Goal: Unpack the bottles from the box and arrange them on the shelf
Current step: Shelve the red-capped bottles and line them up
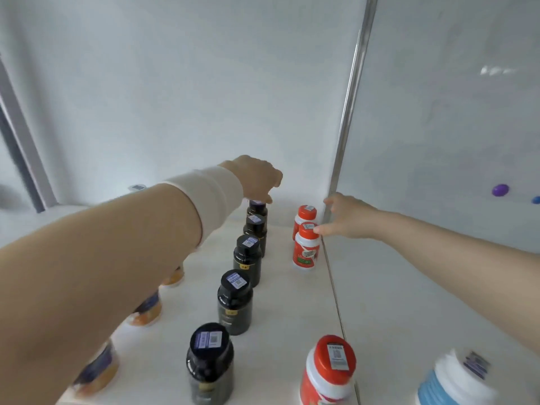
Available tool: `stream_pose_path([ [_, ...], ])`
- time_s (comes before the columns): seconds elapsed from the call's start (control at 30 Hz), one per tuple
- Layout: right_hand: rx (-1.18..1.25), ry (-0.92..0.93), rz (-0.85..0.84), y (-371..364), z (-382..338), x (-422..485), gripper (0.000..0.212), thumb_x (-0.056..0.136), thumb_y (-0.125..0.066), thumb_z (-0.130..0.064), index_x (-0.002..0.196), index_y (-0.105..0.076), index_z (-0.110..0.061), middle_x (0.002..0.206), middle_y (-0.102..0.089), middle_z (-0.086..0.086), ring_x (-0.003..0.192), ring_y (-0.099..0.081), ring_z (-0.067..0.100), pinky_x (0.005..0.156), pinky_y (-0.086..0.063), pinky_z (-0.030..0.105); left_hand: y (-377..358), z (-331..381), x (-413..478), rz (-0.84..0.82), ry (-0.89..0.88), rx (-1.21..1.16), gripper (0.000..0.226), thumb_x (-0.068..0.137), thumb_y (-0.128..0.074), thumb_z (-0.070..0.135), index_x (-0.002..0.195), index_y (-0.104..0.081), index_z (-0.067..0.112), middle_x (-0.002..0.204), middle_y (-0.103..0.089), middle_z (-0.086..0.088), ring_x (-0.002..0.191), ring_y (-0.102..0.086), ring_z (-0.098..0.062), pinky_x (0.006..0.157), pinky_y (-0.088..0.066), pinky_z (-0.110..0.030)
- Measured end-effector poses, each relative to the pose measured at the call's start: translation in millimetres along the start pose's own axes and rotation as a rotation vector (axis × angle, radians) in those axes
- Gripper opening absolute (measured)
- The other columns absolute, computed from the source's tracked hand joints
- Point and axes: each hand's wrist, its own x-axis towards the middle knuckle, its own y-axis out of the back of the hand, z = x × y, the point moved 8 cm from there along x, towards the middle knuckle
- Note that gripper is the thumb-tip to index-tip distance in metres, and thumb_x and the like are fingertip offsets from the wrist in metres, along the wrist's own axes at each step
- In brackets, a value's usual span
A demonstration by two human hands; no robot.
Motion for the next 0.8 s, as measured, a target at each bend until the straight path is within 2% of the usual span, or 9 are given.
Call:
stream_pose_path([
  [0.13, -0.176, 0.157, 0.088, 0.6, -63.6, -19.2, 0.07, 0.088, -0.057, -0.038, 0.143, -0.026, -0.009, 0.143, -0.034, 0.016, 0.128, -0.041, 0.032, 0.101, -0.041, 0.04, 7.0, -24.1, -74.6, -0.045, 0.094, 0.165, 0.046, 0.094, -0.047, 0.042, 0.136, -0.039, 0.023, 0.13, -0.052, -0.001, 0.116, -0.052, -0.026, 0.095, -0.044, -0.037],
  [0.27, -0.287, 0.349, 0.123, -21.8, -143.5, -48.9, 0.063, 0.089, -0.053, -0.038, 0.14, -0.03, -0.01, 0.139, -0.036, 0.015, 0.128, -0.038, 0.032, 0.098, -0.039, 0.039, -1.8, -64.5, -159.9, -0.146, 0.261, 0.129, 0.045, 0.091, -0.05, 0.046, 0.132, -0.043, 0.029, 0.128, -0.054, 0.003, 0.112, -0.055, -0.025, 0.096, -0.046, -0.041],
  [0.4, -0.335, 0.532, 0.047, -56.1, -231.2, -80.9, 0.062, 0.09, -0.051, -0.041, 0.14, -0.031, -0.01, 0.138, -0.039, 0.014, 0.126, -0.039, 0.032, 0.098, -0.039, 0.039, -13.8, -112.4, -252.8, -0.27, 0.426, 0.045, 0.045, 0.09, -0.052, 0.047, 0.13, -0.045, 0.029, 0.125, -0.056, 0.005, 0.111, -0.055, -0.024, 0.098, -0.044, -0.044],
  [0.57, -0.455, 0.763, -0.102, -106.0, -351.8, -132.1, 0.06, 0.091, -0.048, -0.045, 0.138, -0.035, -0.011, 0.138, -0.044, 0.01, 0.123, -0.046, 0.029, 0.101, -0.04, 0.039, -37.0, -181.6, -378.2, -0.35, 0.608, -0.069, 0.043, 0.09, -0.055, 0.042, 0.128, -0.048, 0.023, 0.116, -0.065, -0.002, 0.107, -0.06, -0.022, 0.099, -0.043, -0.037],
  [0.7, -0.585, 0.98, -0.242, -163.8, -453.5, -184.9, 0.057, 0.094, -0.045, -0.045, 0.139, -0.038, -0.012, 0.138, -0.048, 0.005, 0.123, -0.048, 0.025, 0.101, -0.04, 0.034, -60.2, -245.1, -492.9, -0.404, 0.802, -0.127, 0.04, 0.091, -0.055, 0.038, 0.127, -0.05, 0.021, 0.114, -0.065, -0.006, 0.094, -0.06, -0.021, 0.088, -0.047, -0.032],
  [0.8, -0.602, 1.123, -0.312, -212.3, -531.4, -227.7, 0.054, 0.095, -0.044, -0.043, 0.14, -0.039, -0.013, 0.141, -0.047, 0.004, 0.126, -0.046, 0.022, 0.099, -0.037, 0.031, -89.6, -294.5, -582.3, -0.424, 0.934, -0.171, 0.04, 0.09, -0.056, 0.037, 0.125, -0.05, 0.019, 0.114, -0.063, -0.006, 0.098, -0.061, -0.024, 0.092, -0.05, -0.039],
])
